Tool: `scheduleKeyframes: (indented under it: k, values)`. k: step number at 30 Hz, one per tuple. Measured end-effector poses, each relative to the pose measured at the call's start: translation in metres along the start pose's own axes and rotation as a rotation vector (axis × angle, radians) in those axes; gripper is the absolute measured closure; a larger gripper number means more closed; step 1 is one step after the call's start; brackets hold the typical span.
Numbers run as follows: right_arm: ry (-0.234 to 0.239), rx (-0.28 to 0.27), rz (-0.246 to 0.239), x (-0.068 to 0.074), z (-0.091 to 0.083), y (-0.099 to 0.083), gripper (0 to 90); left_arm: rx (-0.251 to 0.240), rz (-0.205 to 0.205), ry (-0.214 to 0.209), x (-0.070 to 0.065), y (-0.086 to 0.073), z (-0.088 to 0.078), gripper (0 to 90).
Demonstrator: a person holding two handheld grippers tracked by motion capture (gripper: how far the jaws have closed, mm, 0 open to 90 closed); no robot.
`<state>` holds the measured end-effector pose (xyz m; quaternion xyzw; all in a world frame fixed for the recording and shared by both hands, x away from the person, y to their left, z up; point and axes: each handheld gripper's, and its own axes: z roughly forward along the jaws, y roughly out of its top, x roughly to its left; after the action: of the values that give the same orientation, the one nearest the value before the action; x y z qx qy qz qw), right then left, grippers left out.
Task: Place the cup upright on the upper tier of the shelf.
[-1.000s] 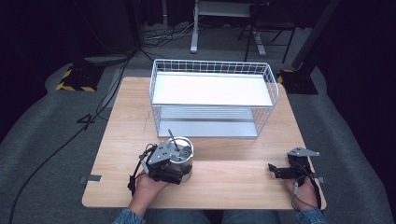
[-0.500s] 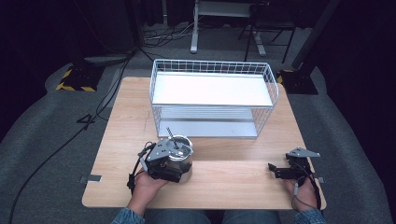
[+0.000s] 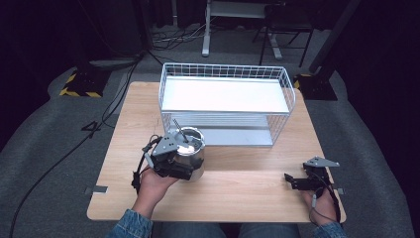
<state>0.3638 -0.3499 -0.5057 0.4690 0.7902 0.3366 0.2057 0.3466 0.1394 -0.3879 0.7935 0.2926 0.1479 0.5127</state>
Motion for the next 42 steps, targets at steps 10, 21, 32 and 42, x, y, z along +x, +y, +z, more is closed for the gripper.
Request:
scheduleKeyframes:
  k: [10,21,32,42]
  values:
    - [0.005,-0.002,-0.005,0.0,0.001,0.0,7.1,0.005,0.037,-0.023,-0.003,0.04,-0.007,3.5]
    - [0.006,0.001,-0.005,0.0,0.001,0.001,7.1,-0.01,0.064,-0.049,-0.004,0.075,-0.013,3.5]
    - [0.005,0.002,-0.005,0.0,0.001,0.001,7.1,-0.025,0.071,-0.069,-0.001,0.103,-0.016,3.5]
    - [0.005,0.002,-0.004,0.0,0.001,0.001,7.1,-0.047,0.074,-0.08,0.004,0.125,-0.017,3.5]
